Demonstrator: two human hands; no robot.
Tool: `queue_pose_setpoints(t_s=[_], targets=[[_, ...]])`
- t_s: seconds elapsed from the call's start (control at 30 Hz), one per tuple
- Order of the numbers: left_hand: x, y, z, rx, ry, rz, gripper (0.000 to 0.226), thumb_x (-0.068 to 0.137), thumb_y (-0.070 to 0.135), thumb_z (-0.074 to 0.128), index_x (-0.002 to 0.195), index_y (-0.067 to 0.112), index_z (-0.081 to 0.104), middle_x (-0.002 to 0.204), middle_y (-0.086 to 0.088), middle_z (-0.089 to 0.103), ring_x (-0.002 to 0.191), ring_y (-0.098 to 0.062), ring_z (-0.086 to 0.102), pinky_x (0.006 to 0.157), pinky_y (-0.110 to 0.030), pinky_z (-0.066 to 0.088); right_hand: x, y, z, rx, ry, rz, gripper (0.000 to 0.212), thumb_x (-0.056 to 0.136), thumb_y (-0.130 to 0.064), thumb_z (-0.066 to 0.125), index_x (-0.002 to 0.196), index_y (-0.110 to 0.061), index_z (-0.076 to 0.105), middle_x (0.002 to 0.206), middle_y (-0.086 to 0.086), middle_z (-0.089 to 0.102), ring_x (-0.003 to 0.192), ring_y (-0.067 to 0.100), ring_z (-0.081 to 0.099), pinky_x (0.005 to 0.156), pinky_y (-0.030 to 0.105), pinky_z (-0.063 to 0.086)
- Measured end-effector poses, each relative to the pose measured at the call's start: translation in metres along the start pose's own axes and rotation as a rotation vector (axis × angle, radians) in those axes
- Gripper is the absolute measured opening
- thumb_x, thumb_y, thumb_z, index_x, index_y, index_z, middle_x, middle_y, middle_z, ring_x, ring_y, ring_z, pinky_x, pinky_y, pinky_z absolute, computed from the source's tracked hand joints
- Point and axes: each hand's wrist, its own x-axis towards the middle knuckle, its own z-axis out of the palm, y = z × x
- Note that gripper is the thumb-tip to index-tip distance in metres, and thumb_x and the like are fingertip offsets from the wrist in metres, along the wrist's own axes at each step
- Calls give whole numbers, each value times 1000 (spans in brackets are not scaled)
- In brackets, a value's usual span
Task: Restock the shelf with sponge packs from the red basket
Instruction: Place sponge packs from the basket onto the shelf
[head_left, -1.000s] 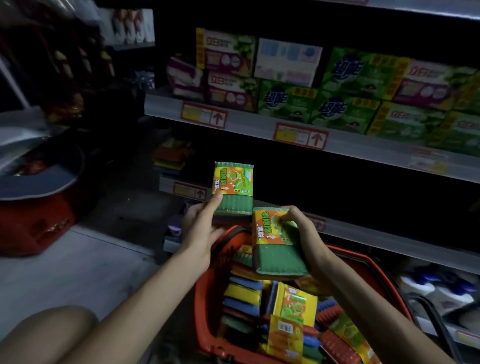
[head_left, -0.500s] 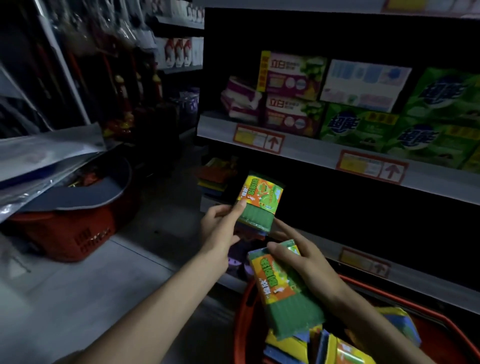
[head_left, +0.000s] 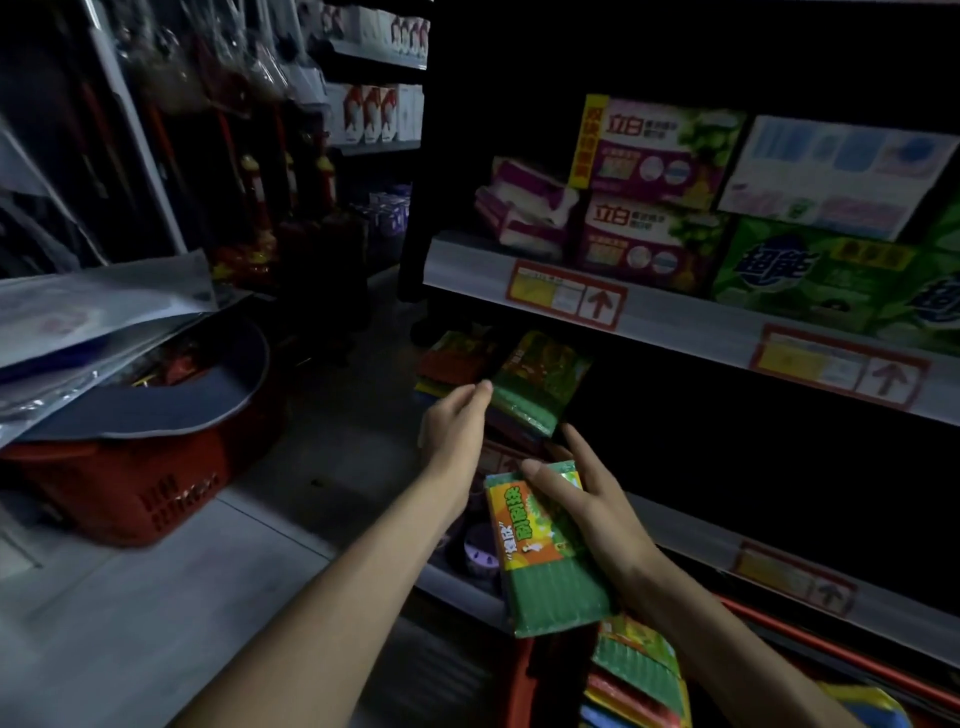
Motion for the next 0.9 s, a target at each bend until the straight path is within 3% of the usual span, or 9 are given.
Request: queue_pose_setpoints(t_s=[0.1,0.17,0.2,0.27,0.33,0.43,0.6,0.73,0.9], targets=[[-1,1,-4,27,-2,12,31,97,38,63,126,31,72,125,8,68,124,-18,60,108,-45,50,9,1,0,-29,5,34,89,87,-41,75,159,-32,25,139,0,59,88,10,76,64,20,56],[2,-3,-7,38,-3,3,39,101,26,60,139,18,62,141,0,62,129,-19,57,110,-42,48,14,-2,2,-43,-2,47,77,89,-38,74,153,-31,32,119,0,70,80,11,77,61,20,55],[4,-6,-9,44,-11,2,40,101,21,59,142,16,60,144,-2,59,131,-19,55,111,-40,47,16,-4,3,-45,-7,48,62,91,-35,73,143,-34,40,106,-3,73,75,10,76,59,19,54],[7,-10,-12,61,-16,9,43,101,15,57,144,14,57,147,-4,57,134,-19,54,106,-30,44,18,-9,6,-40,-9,52,34,93,-29,72,113,-43,48,90,-7,74,68,7,74,56,17,53],[7,-13,-14,81,-24,8,45,101,11,56,146,13,55,148,-6,56,136,-19,52,99,-24,40,20,-12,8,-53,-5,58,27,94,-29,71,101,-44,50,90,-5,73,66,7,74,56,17,52],[7,-13,-15,98,-40,-11,48,100,11,56,148,13,52,149,-8,55,135,-21,53,96,-25,39,24,-14,10,-47,12,91,27,93,-33,72,101,-44,49,92,-1,74,67,9,74,56,19,53],[11,-14,-15,100,-41,-33,52,98,14,60,149,11,50,148,-8,57,131,-23,56,105,-33,45,30,-15,10,-33,18,128,22,90,-35,75,103,-32,56,82,-1,76,66,12,75,55,20,54],[11,-14,-15,96,-33,-34,52,99,14,60,150,9,49,150,-9,54,134,-23,53,96,-27,40,31,-13,10,-41,12,130,22,90,-35,75,102,-33,56,83,1,76,66,12,74,57,21,55],[14,-17,-14,141,7,-26,45,99,10,58,144,9,55,145,-11,57,131,-25,56,95,-26,41,31,-10,10,-83,7,137,23,90,-34,75,99,-34,53,88,2,76,68,12,75,61,22,58]])
